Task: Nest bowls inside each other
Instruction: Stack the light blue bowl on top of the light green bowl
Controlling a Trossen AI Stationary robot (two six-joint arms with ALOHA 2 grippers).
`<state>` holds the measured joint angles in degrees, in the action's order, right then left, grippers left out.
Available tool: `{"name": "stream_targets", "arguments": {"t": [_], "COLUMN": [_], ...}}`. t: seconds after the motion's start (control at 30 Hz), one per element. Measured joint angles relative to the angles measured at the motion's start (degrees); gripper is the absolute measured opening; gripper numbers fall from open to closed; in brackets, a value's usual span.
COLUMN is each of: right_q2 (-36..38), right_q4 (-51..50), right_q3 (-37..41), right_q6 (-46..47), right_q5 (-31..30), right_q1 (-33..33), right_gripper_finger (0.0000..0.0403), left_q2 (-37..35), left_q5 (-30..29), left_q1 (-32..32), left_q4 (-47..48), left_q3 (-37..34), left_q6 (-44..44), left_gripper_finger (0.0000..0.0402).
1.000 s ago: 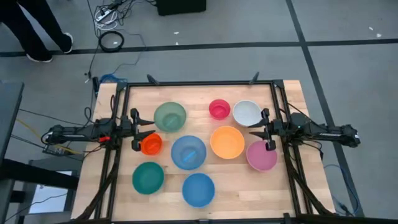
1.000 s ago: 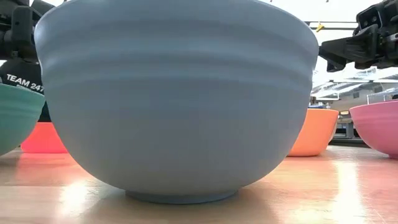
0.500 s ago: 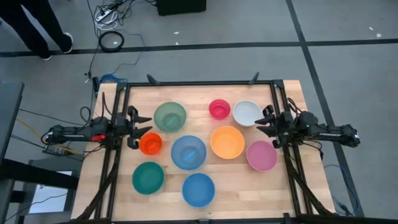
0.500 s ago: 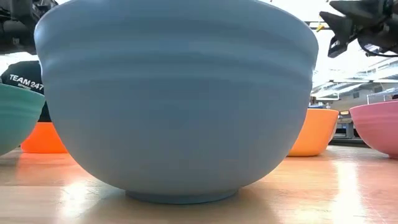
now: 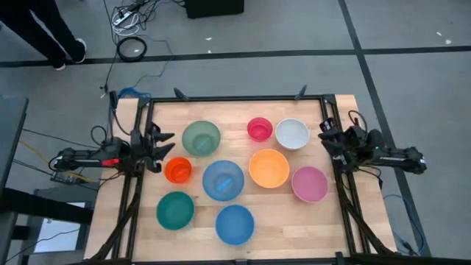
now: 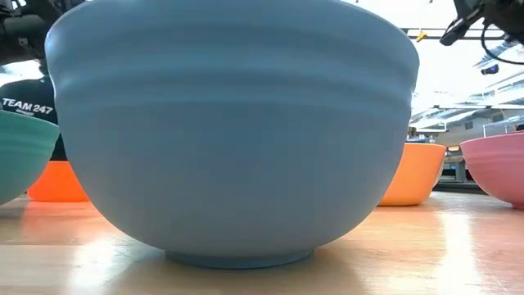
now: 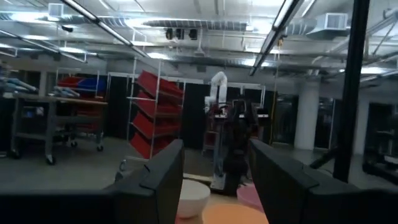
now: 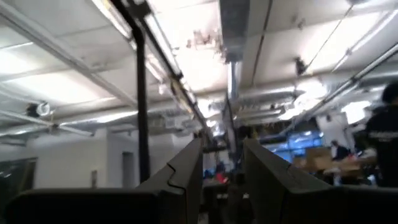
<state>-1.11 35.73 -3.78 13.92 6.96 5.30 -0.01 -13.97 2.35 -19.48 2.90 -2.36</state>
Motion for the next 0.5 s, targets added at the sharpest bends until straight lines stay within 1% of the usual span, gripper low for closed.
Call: {"name": "stream_targets", "arguments": {"t": [0.07, 0.13, 0.27, 0.4, 0.5], "right_q2": [-1.5, -3.6, -11.4, -22.3, -31.3], "right_q4": [-3.2, -9.6, -24.3, -39.3, -51.6], "right_q3": [-2.0, -5.0, -13.7, -24.0, -32.1], "right_q6": [-1.0, -2.5, -5.2, -7.3, -7.7], "right_q5": [-1.9, -3.8, -7.5, -10.4, -15.4], "right_q1": [0.0, 0.0, 0.0, -0.9, -2.6], "right_gripper_finger": [0.0105, 0.0105, 0.0105, 0.0105, 0.0104], "left_q2": [0.8, 2.8, 11.4, 25.4, 38.6], "left_q5": [-0.8, -1.9, -4.0, -4.4, -4.4], "left_q1": [0.0, 0.0, 0.0, 0.0, 0.0], "left_q4": [1.7, 5.7, 14.2, 22.7, 34.0], "left_q3": [1.4, 3.6, 10.4, 20.6, 29.9], "left_q6": [0.0, -0.2, -0.8, -0.9, -0.4], "left_gripper_finger": [0.0188, 0.0188, 0.0188, 0.0188, 0.0188]}}
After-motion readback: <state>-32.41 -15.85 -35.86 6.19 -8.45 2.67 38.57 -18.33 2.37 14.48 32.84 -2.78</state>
